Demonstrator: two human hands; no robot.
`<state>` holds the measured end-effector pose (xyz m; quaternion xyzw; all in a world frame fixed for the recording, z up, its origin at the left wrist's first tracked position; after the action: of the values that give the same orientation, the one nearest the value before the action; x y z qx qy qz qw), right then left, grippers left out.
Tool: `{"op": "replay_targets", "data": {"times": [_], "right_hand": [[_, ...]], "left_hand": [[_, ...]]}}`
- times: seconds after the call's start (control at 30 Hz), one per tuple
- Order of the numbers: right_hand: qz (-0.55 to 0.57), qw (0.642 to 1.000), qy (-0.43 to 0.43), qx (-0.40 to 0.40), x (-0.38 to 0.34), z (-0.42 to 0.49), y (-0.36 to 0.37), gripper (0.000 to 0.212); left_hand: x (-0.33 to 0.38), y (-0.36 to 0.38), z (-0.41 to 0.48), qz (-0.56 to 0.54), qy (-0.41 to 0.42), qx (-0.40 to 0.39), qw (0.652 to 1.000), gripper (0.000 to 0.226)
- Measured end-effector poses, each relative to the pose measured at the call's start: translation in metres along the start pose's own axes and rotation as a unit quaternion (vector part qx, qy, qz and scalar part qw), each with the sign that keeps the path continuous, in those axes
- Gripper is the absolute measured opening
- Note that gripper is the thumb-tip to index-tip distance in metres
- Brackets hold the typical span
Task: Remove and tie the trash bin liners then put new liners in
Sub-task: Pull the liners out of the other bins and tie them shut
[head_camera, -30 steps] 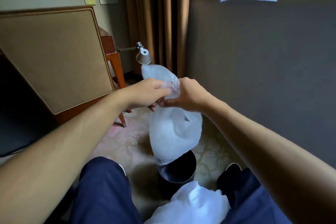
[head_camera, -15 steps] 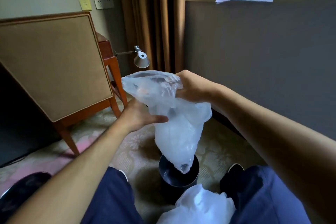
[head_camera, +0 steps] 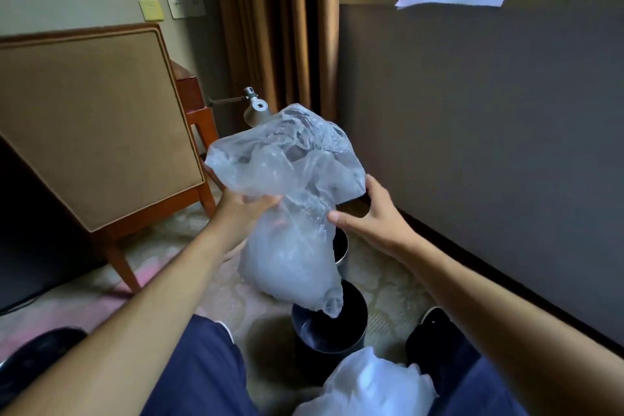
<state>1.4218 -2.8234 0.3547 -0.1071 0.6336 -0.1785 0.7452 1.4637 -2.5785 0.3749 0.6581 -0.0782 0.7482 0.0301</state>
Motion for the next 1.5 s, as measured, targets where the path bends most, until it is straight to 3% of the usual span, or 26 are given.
{"op": "replay_targets", "data": {"times": [0.1,0.17,0.27,0.33,0.4,0.47,0.53,0.6,0.67,0.83,0.97,1.07,1.13,1.2,1.27,1.33,1.43,1.5], "right_hand": [[0.048,0.994,0.0,-0.094,0.0,-0.004,0.033,0.102],[0.019,0.995,0.001,-0.095,-0.003,0.003,0.051,0.098],[-0.076,0.996,0.004,-0.042,-0.006,0.012,0.056,0.044],[-0.057,0.997,0.048,-0.019,-0.002,0.012,0.047,0.021],[-0.017,0.997,0.075,-0.018,0.001,0.011,0.035,0.024],[0.053,0.995,0.08,-0.03,-0.003,0.01,0.026,0.019],[0.118,0.988,0.089,-0.04,-0.007,0.009,0.024,0.009],[0.154,0.982,0.092,-0.052,-0.015,0.009,0.029,0.012],[0.183,0.975,0.105,-0.065,-0.021,0.008,0.035,0.015],[0.166,0.978,0.079,-0.101,-0.03,0.006,0.037,0.008],[0.16,0.987,0.008,0.028,-0.026,-0.001,0.004,0.038],[0.174,0.982,-0.024,-0.068,-0.025,-0.011,0.002,0.064],[0.093,0.984,-0.018,-0.152,-0.025,-0.017,0.021,0.06],[0.005,0.984,0.015,-0.177,-0.027,-0.019,0.035,0.064],[-0.053,0.991,0.012,-0.124,-0.031,-0.015,0.028,0.058],[-0.057,0.995,0.033,-0.078,-0.022,-0.011,0.014,0.043],[0.039,0.996,0.071,-0.045,-0.005,-0.014,0.005,0.034],[0.135,0.979,0.121,-0.094,0.004,-0.02,0.01,0.047]], "left_hand": [[0.009,0.022,-0.008,-0.032,-0.007,-0.051,0.998,0.021],[0.016,0.035,-0.012,-0.034,-0.002,-0.092,0.995,0.023],[0.028,0.036,-0.011,-0.02,0.041,-0.161,0.986,0.021],[0.037,0.014,-0.008,0.018,0.1,-0.134,0.986,0.016],[0.036,-0.018,-0.007,0.02,0.133,-0.048,0.99,0.016],[0.017,-0.044,-0.005,0.055,0.11,-0.014,0.992,0.021],[-0.014,-0.051,-0.008,0.132,0.023,-0.076,0.988,0.046],[-0.035,-0.04,-0.016,0.176,-0.04,-0.171,0.969,0.087],[-0.037,-0.019,-0.023,0.15,-0.03,-0.208,0.966,0.1],[-0.014,0.025,-0.02,-0.007,0.015,-0.142,0.99,0.066],[0.004,0.037,-0.012,-0.099,0.011,-0.108,0.989,0.052],[0.014,0.045,-0.011,-0.127,0.003,-0.1,0.987,0.04],[0.022,0.061,-0.017,-0.122,0.004,-0.127,0.984,0.034],[0.031,0.076,-0.026,-0.095,0.011,-0.175,0.98,0.027],[0.036,0.079,-0.031,-0.084,0.002,-0.245,0.966,0.031],[0.035,0.058,-0.025,-0.117,-0.009,-0.268,0.956,0.046],[0.018,0.002,-0.01,-0.147,-0.027,-0.167,0.975,0.055],[0.003,-0.018,-0.009,0.008,-0.017,-0.156,0.988,0.055]]}}
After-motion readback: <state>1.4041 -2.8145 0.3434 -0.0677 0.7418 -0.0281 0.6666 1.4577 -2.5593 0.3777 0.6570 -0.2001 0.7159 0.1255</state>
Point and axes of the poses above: each hand's wrist, its own z-axis towards the middle knuckle, its own y-axis out of the palm, x = y × z, the point moved 5 cm from there along z, towards the middle knuckle, and after that the axes turned 5 degrees about y, right-handed, at the moved point
